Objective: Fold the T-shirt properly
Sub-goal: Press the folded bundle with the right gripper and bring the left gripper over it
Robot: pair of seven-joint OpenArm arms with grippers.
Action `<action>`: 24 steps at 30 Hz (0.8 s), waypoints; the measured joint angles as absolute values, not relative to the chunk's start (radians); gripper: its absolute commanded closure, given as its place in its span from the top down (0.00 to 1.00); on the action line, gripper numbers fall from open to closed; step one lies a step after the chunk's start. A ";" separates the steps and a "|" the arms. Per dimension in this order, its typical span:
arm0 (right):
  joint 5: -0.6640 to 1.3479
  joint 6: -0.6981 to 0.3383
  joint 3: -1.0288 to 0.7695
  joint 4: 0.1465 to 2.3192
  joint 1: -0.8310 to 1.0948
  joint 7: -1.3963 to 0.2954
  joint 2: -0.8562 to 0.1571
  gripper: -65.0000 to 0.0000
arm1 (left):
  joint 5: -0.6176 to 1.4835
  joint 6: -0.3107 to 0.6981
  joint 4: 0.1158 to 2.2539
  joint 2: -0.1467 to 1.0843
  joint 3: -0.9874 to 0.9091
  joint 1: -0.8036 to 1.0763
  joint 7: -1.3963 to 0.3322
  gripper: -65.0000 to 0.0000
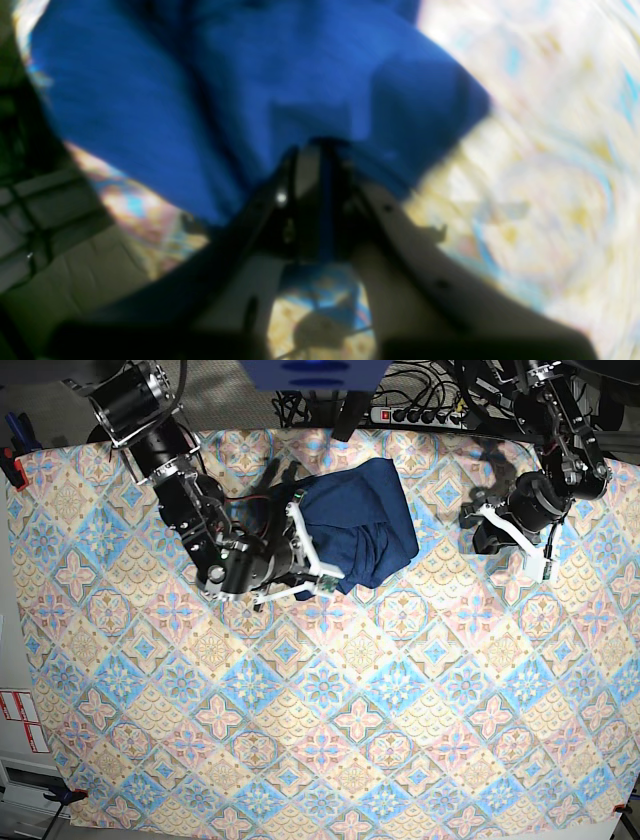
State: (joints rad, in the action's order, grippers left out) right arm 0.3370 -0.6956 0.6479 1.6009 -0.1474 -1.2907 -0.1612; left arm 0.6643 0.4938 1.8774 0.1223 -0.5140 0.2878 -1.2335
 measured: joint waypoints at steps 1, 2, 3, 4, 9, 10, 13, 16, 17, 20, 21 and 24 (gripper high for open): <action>0.342 -0.696 0.680 1.601 -0.147 -1.285 -0.157 0.06 | 0.664 0.494 1.877 0.122 -0.514 0.288 -1.234 0.00; 0.344 -0.696 0.715 1.601 -0.146 -1.283 -0.158 0.06 | 0.663 0.494 1.877 0.122 -0.514 0.289 -1.234 0.00; 0.348 -0.696 0.746 1.601 -0.142 -1.283 -0.154 0.06 | 0.663 0.493 1.877 0.122 -0.514 0.290 -1.234 0.00; 0.348 -0.696 0.776 1.601 -0.141 -1.283 -0.153 0.06 | 0.662 0.494 1.877 0.122 -0.514 0.291 -1.234 0.00; 0.355 -0.700 0.937 1.599 -0.181 -1.294 -0.143 0.06 | 0.662 0.494 1.877 0.122 -0.514 0.291 -1.233 0.00; 0.371 -0.699 0.955 1.600 -0.203 -1.286 -0.136 0.06 | 0.662 0.494 1.877 0.122 -0.513 0.292 -1.234 0.00; 0.395 -0.697 0.996 1.600 -0.272 -1.283 -0.132 0.06 | 0.658 0.494 1.877 0.122 -0.514 0.292 -1.234 0.00; 0.435 -0.695 1.033 1.559 -0.307 -1.287 -0.134 0.06 | 0.659 0.494 1.877 0.122 -0.514 0.286 -1.234 0.00; 0.438 -0.696 1.050 1.539 -0.313 -1.290 -0.135 0.06 | 0.658 0.494 1.877 0.122 -0.514 0.285 -1.234 0.00; 0.448 -0.697 1.053 1.501 -0.318 -1.298 -0.123 0.06 | 0.658 0.493 1.877 0.123 -0.513 0.286 -1.238 0.00; 0.442 -0.697 1.031 1.492 -0.319 -1.296 -0.107 0.06 | 0.658 0.493 1.877 0.123 -0.513 0.286 -1.238 0.00; 0.438 -0.699 0.899 1.463 -0.329 -1.233 -0.080 0.06 | 0.662 0.494 1.877 0.122 -0.513 0.289 -1.237 0.00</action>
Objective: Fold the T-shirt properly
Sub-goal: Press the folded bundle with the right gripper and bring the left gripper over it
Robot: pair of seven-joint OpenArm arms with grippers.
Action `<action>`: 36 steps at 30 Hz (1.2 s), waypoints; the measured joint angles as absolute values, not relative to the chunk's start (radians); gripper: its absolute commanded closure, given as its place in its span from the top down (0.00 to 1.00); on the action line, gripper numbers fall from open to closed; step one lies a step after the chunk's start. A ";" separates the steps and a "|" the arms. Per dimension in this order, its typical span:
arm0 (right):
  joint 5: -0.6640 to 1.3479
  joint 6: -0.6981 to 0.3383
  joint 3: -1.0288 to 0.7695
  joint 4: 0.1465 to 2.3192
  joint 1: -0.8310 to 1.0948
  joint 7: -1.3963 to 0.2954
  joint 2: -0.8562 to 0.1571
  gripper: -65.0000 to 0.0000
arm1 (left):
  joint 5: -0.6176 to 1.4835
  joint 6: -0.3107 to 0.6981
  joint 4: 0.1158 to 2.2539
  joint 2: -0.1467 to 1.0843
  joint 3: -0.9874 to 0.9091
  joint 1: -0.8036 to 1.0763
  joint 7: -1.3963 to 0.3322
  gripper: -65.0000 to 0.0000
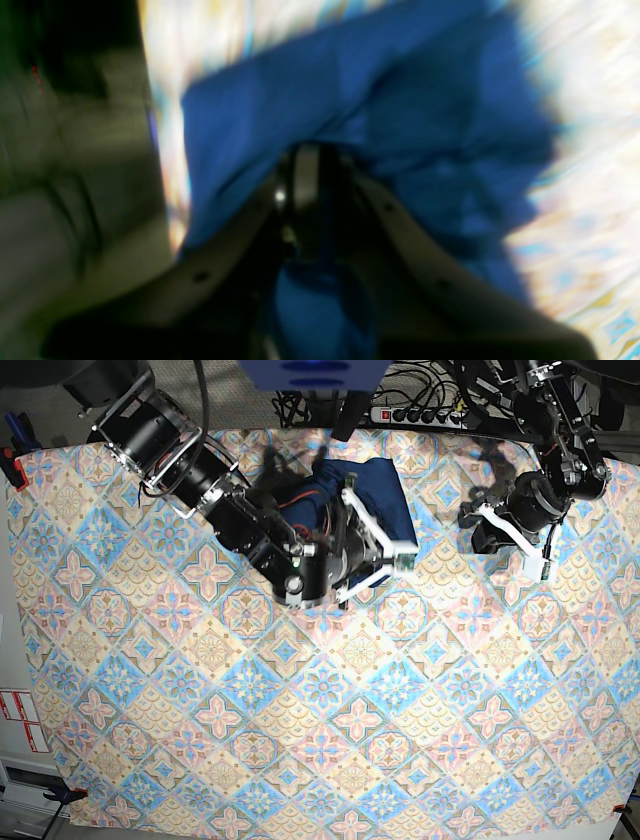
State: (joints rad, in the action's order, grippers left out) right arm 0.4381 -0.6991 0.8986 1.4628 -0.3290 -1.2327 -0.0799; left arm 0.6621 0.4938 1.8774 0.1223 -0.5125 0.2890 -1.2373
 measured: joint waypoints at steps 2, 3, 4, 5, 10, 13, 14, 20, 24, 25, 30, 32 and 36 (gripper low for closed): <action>0.406 -0.697 0.811 1.425 -0.341 -1.242 -0.083 0.06 | 0.656 0.494 1.877 0.126 -0.513 0.297 -1.238 0.00; 0.373 -0.689 0.773 1.408 -0.343 -1.243 -0.088 0.06 | 0.656 0.494 1.877 0.128 -0.515 0.305 -1.237 0.00; 0.363 -0.692 0.738 1.392 -0.343 -1.261 -0.097 0.06 | 0.659 0.494 1.877 0.131 -0.515 0.315 -1.234 0.00; 0.358 -0.694 0.704 1.377 -0.340 -1.261 -0.104 0.06 | 0.660 0.494 1.877 0.130 -0.515 0.321 -1.231 0.00; 0.349 -0.696 0.657 1.312 -0.365 -1.198 -0.088 0.06 | 0.658 0.494 1.877 0.128 -0.517 0.329 -1.233 0.00; 0.352 -0.696 0.656 1.242 -0.365 -1.162 -0.070 0.06 | 0.658 0.494 1.877 0.128 -0.517 0.327 -1.230 0.00; 0.344 -0.696 0.656 1.220 -0.358 -1.160 -0.060 0.06 | 0.659 0.494 1.877 0.128 -0.517 0.328 -1.230 0.00; 0.306 -0.696 0.662 1.128 -0.353 -1.147 0.014 0.06 | 0.658 0.494 1.877 0.125 -0.519 0.326 -1.230 0.00; 0.301 -0.695 0.664 1.111 -0.348 -1.148 0.042 0.06 | 0.661 0.494 1.877 0.124 -0.519 0.324 -1.230 0.00; 0.295 -0.695 0.664 1.108 -0.346 -1.153 0.048 0.06 | 0.661 0.494 1.877 0.125 -0.520 0.324 -1.230 0.00; 0.296 -0.695 0.695 1.107 -0.349 -1.151 0.090 0.06 | 0.659 0.494 1.877 0.125 -0.520 0.323 -1.230 0.00; 0.296 -0.695 0.726 1.107 -0.349 -1.150 0.109 0.06 | 0.659 0.494 1.877 0.125 -0.519 0.323 -1.230 0.00; 0.302 -0.695 0.780 1.107 -0.350 -1.151 0.137 0.06 | 0.659 0.494 1.877 0.125 -0.519 0.310 -1.230 0.00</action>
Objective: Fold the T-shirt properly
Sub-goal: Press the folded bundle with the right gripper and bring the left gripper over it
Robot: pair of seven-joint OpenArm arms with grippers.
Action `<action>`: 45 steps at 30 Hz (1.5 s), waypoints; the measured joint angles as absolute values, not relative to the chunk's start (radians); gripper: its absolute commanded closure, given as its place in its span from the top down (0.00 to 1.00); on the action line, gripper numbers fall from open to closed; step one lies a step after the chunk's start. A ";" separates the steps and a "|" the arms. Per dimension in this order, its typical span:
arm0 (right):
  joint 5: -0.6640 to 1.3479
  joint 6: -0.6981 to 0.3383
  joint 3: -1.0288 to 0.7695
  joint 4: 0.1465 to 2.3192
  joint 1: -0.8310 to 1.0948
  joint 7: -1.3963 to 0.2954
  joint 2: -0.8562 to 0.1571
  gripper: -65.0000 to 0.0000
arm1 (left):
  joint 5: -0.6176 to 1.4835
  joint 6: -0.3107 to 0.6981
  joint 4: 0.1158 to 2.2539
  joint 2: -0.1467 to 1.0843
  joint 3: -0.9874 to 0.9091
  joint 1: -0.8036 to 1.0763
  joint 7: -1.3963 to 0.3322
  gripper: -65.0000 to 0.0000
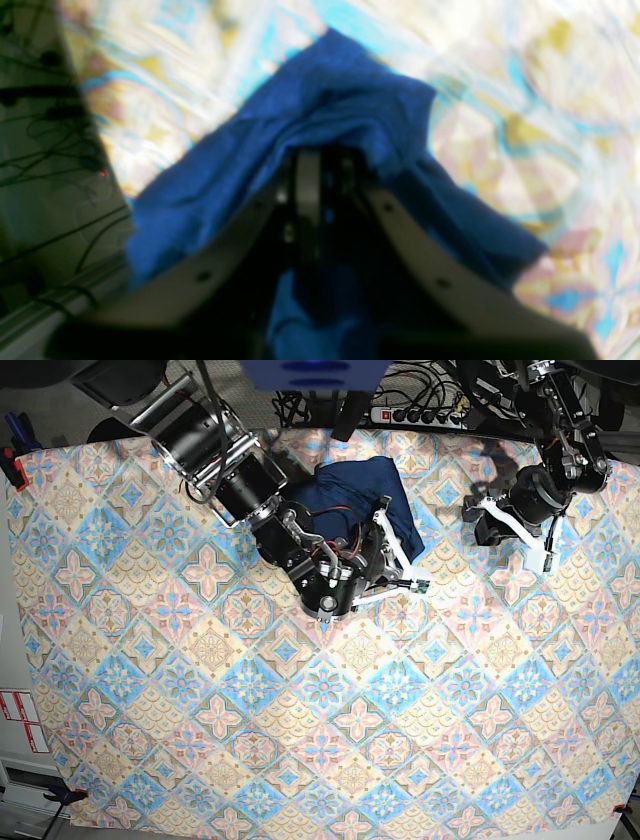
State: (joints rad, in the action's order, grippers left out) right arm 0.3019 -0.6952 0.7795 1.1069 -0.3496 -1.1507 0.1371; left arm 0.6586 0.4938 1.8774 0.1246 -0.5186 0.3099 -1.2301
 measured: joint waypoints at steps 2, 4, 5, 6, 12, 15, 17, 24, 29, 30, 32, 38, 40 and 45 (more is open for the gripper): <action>0.302 -0.695 0.801 1.105 -0.352 -1.151 0.144 0.06 | 0.659 0.494 1.877 0.125 -0.519 0.306 -1.230 0.00; 0.302 -0.695 0.822 1.105 -0.354 -1.149 0.144 0.06 | 0.659 0.494 1.877 0.125 -0.519 0.305 -1.230 0.00; 0.302 -0.695 0.830 1.105 -0.354 -1.149 0.144 0.06 | 0.658 0.493 1.877 0.125 -0.519 0.305 -1.230 0.00; 0.299 -0.695 0.842 1.105 -0.354 -1.148 0.143 0.06 | 0.658 0.494 1.877 0.125 -0.519 0.306 -1.230 0.00; 0.314 -0.694 0.845 1.122 -0.354 -1.153 0.141 0.06 | 0.658 0.493 1.877 0.125 -0.519 0.306 -1.230 0.00; 0.430 -0.695 0.833 1.167 -0.354 -1.153 0.136 0.06 | 0.659 0.494 1.877 0.125 -0.516 0.305 -1.230 0.00; 0.489 -0.696 0.781 1.191 -0.350 -1.149 0.148 0.06 | 0.658 0.494 1.877 0.124 -0.516 0.305 -1.230 0.00; 0.488 -0.688 0.502 1.217 -0.356 -1.151 0.128 0.06 | 0.654 0.493 1.877 0.128 -0.469 0.313 -1.236 0.00; 0.394 -0.695 0.482 1.216 -0.344 -1.154 0.038 0.06 | 0.659 0.494 1.877 0.133 -0.299 0.310 -1.238 0.00; 0.381 -0.696 0.482 1.216 -0.343 -1.155 0.015 0.06 | 0.659 0.494 1.877 0.133 -0.264 0.307 -1.237 0.00; 0.350 -0.695 0.478 1.216 -0.332 -1.153 -0.015 0.06 | 0.657 0.493 1.877 0.136 -0.200 0.301 -1.235 0.00; 0.355 -0.696 0.477 1.214 -0.266 -1.153 -0.065 0.06 | 0.592 0.493 1.877 0.130 -0.040 0.227 -1.223 0.00; 0.351 -0.695 0.474 1.215 -0.281 -1.150 -0.070 0.06 | 0.492 0.489 1.867 0.131 0.005 0.216 -1.231 0.00; 0.351 -0.695 0.471 1.218 -0.289 -1.148 -0.067 0.06 | 0.382 0.490 1.802 0.136 0.156 0.195 -1.230 0.00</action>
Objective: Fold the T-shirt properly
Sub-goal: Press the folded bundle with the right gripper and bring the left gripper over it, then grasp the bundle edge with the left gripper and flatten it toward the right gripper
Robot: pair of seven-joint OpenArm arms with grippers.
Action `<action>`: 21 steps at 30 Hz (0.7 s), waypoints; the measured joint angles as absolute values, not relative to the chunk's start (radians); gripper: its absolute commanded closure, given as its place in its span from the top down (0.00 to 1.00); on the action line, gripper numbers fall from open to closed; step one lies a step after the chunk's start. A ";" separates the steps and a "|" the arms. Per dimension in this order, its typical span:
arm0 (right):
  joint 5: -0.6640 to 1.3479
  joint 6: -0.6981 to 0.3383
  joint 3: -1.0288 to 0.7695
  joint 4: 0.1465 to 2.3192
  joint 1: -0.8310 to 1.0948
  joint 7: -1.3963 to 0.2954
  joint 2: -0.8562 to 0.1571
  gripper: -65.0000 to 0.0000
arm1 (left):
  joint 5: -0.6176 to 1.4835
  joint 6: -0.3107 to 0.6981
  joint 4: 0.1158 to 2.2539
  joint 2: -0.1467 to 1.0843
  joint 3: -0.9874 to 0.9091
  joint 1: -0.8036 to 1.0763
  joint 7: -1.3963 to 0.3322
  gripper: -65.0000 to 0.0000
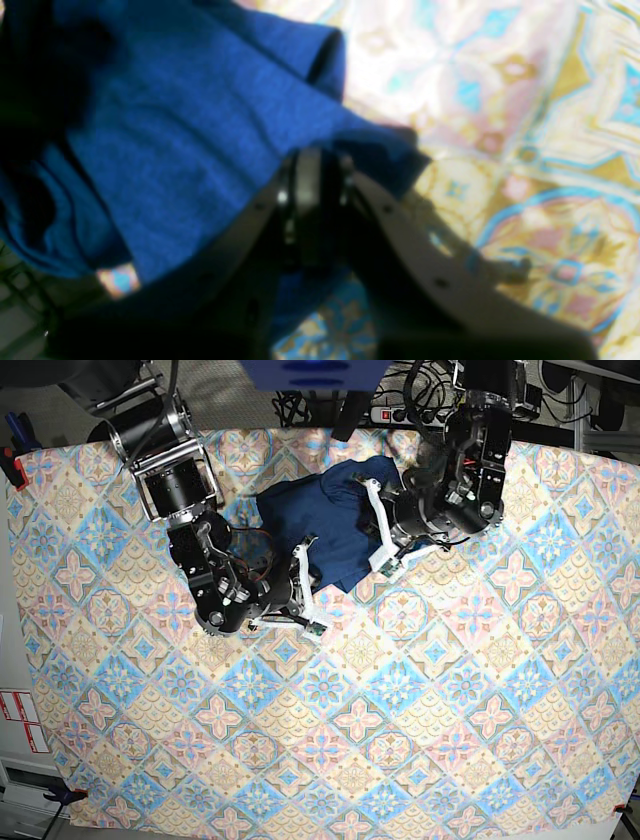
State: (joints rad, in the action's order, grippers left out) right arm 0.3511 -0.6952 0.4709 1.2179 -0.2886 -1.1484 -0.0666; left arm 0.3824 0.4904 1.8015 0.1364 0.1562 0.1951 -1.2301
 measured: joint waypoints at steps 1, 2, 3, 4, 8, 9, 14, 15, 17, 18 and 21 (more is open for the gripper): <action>0.352 -0.696 0.471 1.218 -0.284 -1.148 -0.067 0.06 | 0.365 0.490 1.801 0.136 0.171 0.200 -1.230 0.00; 0.351 -0.696 0.471 1.218 -0.282 -1.148 -0.067 0.06 | 0.366 0.490 1.803 0.147 0.181 0.206 -1.230 0.00; 0.351 -0.696 0.471 1.217 -0.281 -1.149 -0.067 0.06 | 0.366 0.490 1.810 0.163 0.191 0.214 -1.230 0.00; 0.351 -0.696 0.471 1.217 -0.279 -1.149 -0.067 0.06 | 0.366 0.491 1.822 0.184 0.202 0.228 -1.230 0.00; 0.347 -0.696 0.471 1.213 -0.284 -1.151 -0.067 0.06 | 0.361 0.493 1.851 0.261 0.219 0.264 -1.230 0.00; 0.348 -0.696 0.471 1.211 -0.284 -1.151 -0.064 0.06 | 0.359 0.493 1.852 0.283 0.225 0.270 -1.230 0.00; 0.348 -0.696 0.471 1.210 -0.285 -1.150 -0.067 0.06 | 0.357 0.493 1.852 0.341 0.226 0.306 -1.229 0.00; 0.348 -0.696 0.471 1.210 -0.286 -1.150 -0.067 0.06 | 0.358 0.493 1.852 0.350 0.226 0.314 -1.234 0.00; 0.347 -0.696 0.471 1.210 -0.285 -1.151 -0.067 0.06 | 0.358 0.493 1.853 0.356 0.226 0.332 -1.233 0.00; 0.347 -0.696 0.471 1.210 -0.285 -1.151 -0.066 0.06 | 0.358 0.493 1.853 0.358 0.226 0.345 -1.233 0.00; 0.347 -0.696 0.471 1.210 -0.286 -1.149 -0.067 0.06 | 0.359 0.494 1.855 0.358 0.226 0.366 -1.233 0.00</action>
